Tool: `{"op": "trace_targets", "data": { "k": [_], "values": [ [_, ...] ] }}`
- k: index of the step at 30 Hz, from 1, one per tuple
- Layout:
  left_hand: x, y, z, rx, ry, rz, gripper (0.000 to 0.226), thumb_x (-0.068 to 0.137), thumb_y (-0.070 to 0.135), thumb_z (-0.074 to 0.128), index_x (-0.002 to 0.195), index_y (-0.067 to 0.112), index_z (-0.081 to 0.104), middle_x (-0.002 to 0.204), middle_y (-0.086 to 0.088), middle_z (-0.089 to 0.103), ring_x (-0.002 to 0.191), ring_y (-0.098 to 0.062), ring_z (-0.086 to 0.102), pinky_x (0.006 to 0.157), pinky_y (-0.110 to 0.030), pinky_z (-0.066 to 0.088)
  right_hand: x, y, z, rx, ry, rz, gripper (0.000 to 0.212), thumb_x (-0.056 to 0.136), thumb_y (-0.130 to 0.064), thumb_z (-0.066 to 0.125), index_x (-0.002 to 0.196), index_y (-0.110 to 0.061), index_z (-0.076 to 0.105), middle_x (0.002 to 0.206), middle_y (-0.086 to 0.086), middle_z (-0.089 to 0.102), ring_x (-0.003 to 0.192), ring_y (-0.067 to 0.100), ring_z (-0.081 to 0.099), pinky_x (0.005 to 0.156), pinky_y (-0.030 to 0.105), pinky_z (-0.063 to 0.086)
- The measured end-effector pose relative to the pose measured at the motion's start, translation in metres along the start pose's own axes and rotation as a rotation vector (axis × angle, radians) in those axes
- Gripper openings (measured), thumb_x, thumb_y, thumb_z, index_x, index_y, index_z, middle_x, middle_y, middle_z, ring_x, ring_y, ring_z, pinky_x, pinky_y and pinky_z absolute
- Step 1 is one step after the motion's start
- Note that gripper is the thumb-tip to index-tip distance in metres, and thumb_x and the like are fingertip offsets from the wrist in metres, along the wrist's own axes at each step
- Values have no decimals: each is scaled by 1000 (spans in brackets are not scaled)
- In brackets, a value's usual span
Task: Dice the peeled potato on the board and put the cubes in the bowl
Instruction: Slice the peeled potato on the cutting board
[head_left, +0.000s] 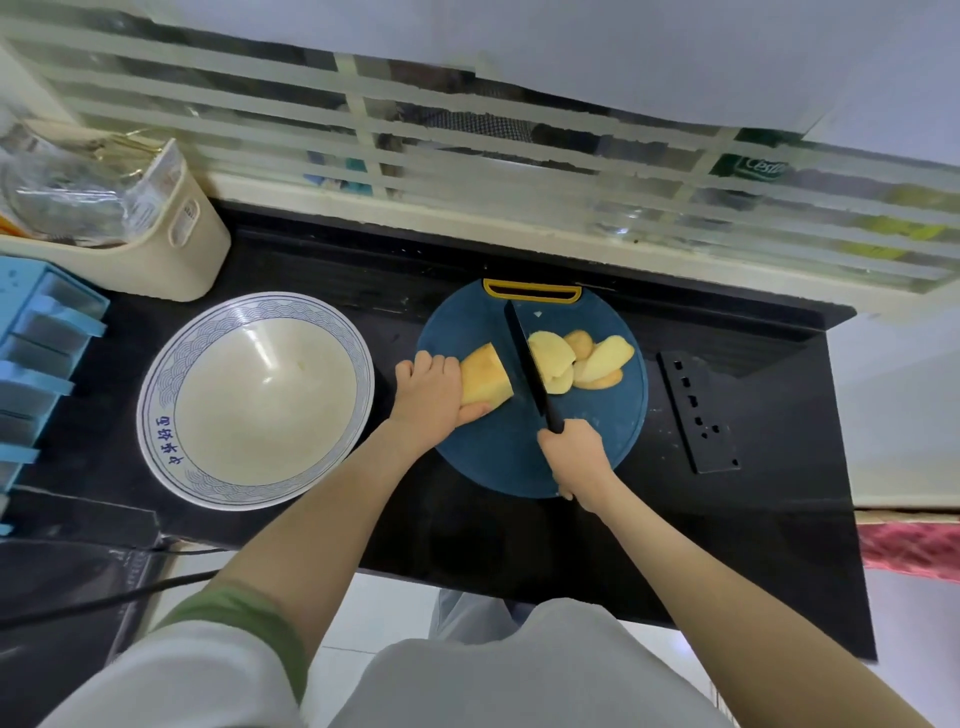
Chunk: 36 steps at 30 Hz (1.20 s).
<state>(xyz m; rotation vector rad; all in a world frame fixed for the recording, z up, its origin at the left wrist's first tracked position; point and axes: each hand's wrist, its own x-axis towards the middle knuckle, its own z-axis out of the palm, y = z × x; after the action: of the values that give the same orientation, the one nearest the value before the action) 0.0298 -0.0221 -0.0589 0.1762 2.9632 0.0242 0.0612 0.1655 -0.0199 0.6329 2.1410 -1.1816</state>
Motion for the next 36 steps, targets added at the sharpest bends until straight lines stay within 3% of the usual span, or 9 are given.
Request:
{"op": "trace_targets", "data": {
  "k": [4, 7, 10, 14, 23, 31, 36],
  "values": [
    [2, 6, -2, 91, 63, -9, 73, 67, 79, 40, 85, 11, 61, 82, -3, 63, 79, -23, 52, 69, -34, 37, -12, -19, 2, 36, -17, -68, 24, 89, -8, 45, 69, -14, 32, 61, 1, 29, 53, 14, 29, 49, 28, 25],
    [5, 13, -9, 165, 34, -20, 71, 67, 84, 43, 81, 17, 61, 78, 4, 61, 76, -17, 52, 65, -31, 35, -20, -30, 4, -24, -2, -131, 25, 90, -10, 46, 70, -14, 32, 62, 0, 31, 54, 13, 29, 45, 25, 23],
    [8, 18, -17, 191, -10, -7, 72, 75, 81, 35, 94, 16, 60, 91, 3, 60, 86, -18, 51, 71, -31, 34, -24, -31, 5, -85, 14, -165, 27, 90, -9, 45, 68, -14, 32, 61, -1, 31, 54, 12, 29, 46, 24, 24],
    [17, 18, -17, 154, -11, 36, 71, 84, 73, 39, 113, 9, 49, 114, -6, 55, 104, -25, 45, 83, -35, 31, -24, -27, 3, -102, 42, -163, 30, 92, -10, 46, 64, -12, 35, 61, 0, 36, 55, 13, 32, 50, 27, 28],
    [22, -1, -24, 117, -113, 59, 72, 85, 74, 36, 117, 10, 47, 119, -4, 54, 109, -23, 41, 88, -38, 29, -11, -22, -22, 35, 179, -117, 31, 95, -15, 46, 65, -12, 40, 64, 1, 42, 55, 13, 37, 52, 29, 32],
    [11, -20, -22, 25, -133, -21, 71, 84, 73, 39, 118, 11, 47, 119, -4, 54, 108, -23, 41, 85, -36, 29, -10, -10, 1, 19, -18, -67, 23, 91, -11, 46, 69, -13, 36, 60, 1, 34, 49, 14, 31, 45, 27, 28],
    [9, -20, -21, 4, -125, -32, 71, 84, 72, 40, 117, 10, 48, 118, -5, 55, 106, -24, 42, 85, -37, 29, -8, -3, 17, 28, -60, -40, 22, 88, -13, 47, 69, -14, 35, 62, 2, 35, 53, 17, 33, 48, 29, 29]
  ]
}}
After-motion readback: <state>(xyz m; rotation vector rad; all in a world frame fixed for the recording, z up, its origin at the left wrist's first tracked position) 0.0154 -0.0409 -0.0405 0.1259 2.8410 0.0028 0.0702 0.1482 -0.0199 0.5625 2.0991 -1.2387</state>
